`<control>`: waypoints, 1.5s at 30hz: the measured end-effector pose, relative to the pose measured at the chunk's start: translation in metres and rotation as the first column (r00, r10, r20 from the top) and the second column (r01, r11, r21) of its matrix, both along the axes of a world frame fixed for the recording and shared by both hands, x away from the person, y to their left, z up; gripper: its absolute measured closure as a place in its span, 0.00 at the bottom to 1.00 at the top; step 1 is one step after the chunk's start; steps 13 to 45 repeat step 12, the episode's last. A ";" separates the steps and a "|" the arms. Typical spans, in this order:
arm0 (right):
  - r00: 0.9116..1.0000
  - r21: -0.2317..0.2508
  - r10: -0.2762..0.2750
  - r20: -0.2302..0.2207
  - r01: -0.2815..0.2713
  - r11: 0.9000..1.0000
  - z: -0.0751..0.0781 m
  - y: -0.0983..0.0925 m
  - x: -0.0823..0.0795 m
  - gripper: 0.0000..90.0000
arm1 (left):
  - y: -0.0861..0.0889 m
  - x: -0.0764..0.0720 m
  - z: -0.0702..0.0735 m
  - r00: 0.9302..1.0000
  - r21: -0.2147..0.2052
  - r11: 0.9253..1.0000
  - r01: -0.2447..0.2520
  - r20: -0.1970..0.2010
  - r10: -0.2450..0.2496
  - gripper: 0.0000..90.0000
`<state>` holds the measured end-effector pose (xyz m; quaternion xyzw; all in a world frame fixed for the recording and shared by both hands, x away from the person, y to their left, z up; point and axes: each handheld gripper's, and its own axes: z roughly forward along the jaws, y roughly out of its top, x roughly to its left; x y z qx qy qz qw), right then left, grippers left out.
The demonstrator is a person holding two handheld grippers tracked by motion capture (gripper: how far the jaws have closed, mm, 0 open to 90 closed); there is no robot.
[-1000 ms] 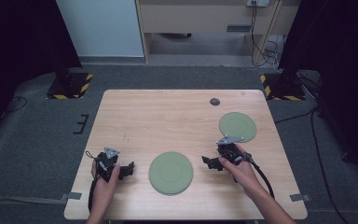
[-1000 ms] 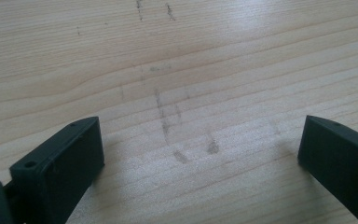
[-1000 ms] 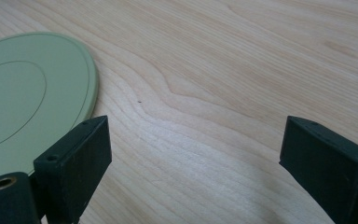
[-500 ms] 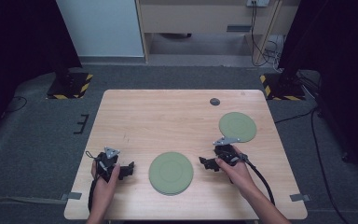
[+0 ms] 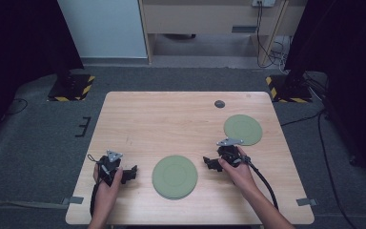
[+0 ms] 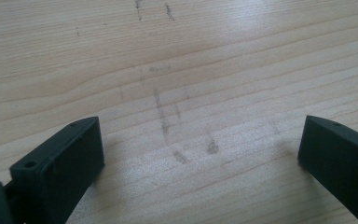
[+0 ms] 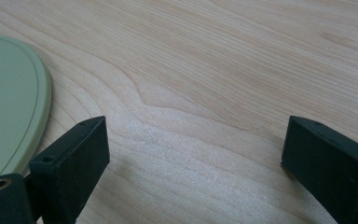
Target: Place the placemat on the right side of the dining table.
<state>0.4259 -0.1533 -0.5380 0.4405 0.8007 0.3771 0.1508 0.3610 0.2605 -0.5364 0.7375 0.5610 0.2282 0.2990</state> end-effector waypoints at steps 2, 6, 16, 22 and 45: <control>1.000 -0.034 0.017 0.010 -0.017 0.999 0.000 0.002 -0.001 0.08 | 0.000 0.000 0.000 1.000 0.000 1.000 0.001 0.000 -0.001 0.00; 0.998 -0.090 0.059 0.023 -0.056 0.994 -0.001 0.006 -0.003 0.07 | 0.000 0.000 0.000 1.000 0.000 1.000 0.002 0.000 -0.002 0.00; 1.000 -0.097 0.021 0.006 -0.021 0.995 -0.002 0.005 -0.004 0.00 | 0.000 0.000 0.000 1.000 -0.001 1.000 0.003 0.001 -0.003 0.00; 1.000 -0.097 0.021 0.006 -0.021 0.995 -0.002 0.005 -0.004 0.00 | 0.000 0.000 0.000 1.000 -0.001 1.000 0.003 0.001 -0.003 0.00; 1.000 -0.097 0.021 0.006 -0.021 0.995 -0.002 0.005 -0.004 0.00 | 0.000 0.000 0.000 1.000 -0.001 1.000 0.003 0.001 -0.003 0.00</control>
